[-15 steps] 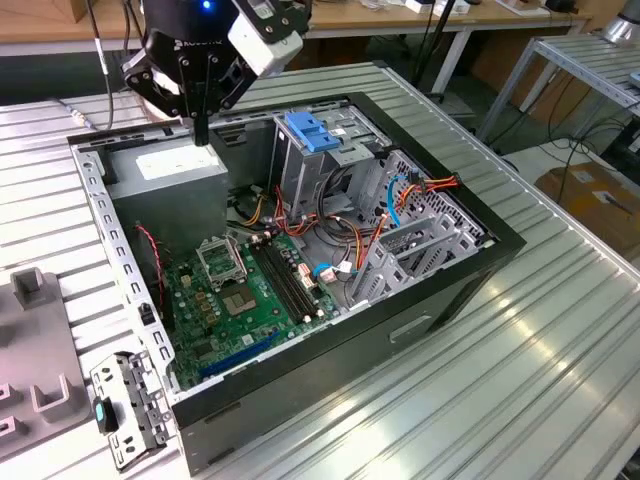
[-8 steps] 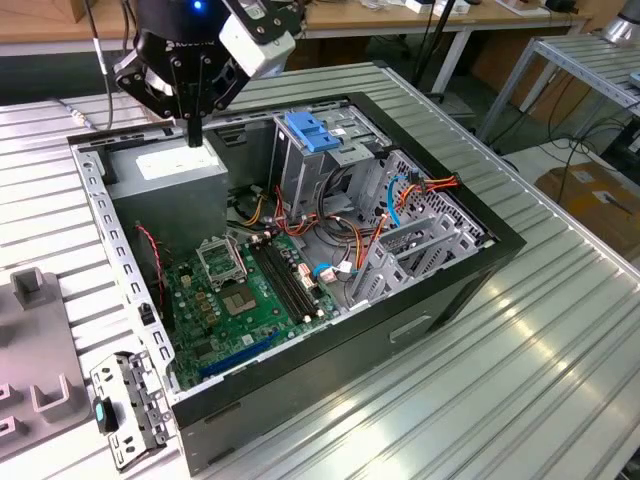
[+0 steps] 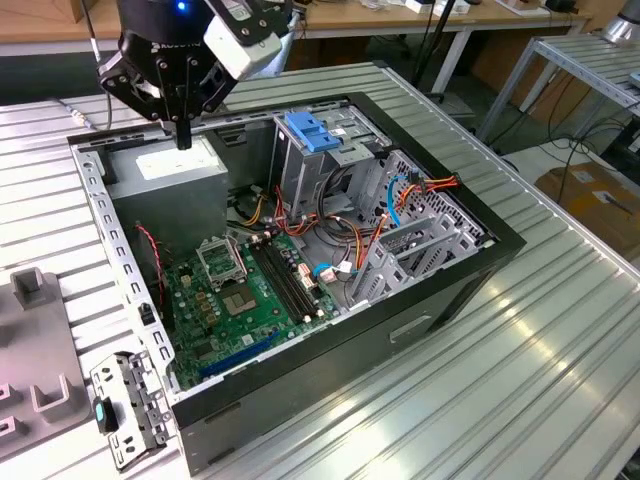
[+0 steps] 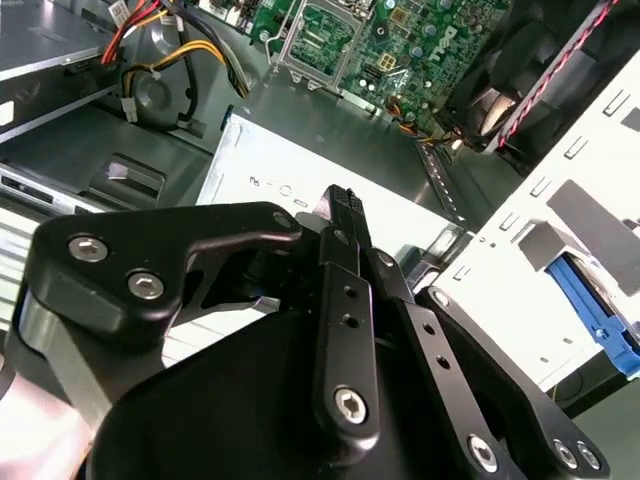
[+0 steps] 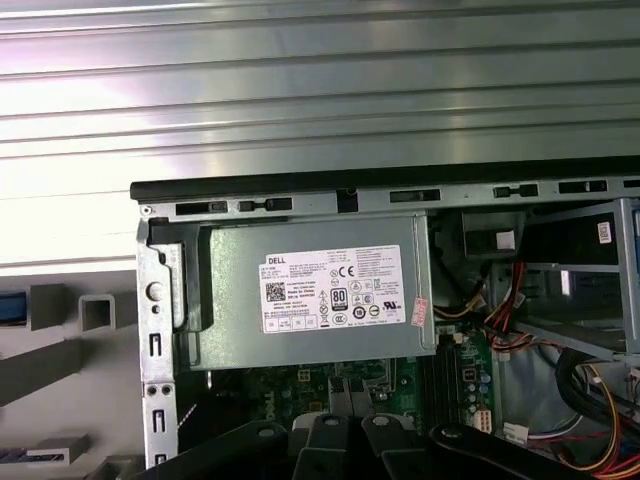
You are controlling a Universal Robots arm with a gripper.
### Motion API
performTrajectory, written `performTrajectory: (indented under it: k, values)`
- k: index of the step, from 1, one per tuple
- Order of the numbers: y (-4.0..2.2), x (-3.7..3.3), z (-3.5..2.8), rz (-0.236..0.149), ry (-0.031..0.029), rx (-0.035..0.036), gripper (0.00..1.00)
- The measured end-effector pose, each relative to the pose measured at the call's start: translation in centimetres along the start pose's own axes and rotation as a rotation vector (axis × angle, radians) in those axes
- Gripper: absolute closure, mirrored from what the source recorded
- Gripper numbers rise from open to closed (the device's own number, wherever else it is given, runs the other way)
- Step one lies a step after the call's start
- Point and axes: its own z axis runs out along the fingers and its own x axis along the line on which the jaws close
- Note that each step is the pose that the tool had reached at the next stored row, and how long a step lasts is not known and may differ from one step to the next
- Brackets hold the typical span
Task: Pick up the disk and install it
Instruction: 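Reach for the disk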
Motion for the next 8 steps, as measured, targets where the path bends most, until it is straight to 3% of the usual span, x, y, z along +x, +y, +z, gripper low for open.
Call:
performTrajectory:
  k: [8]
  values:
    - [-0.1, 1.29, 0.03, 0.0, 0.0, 0.0, 0.89]
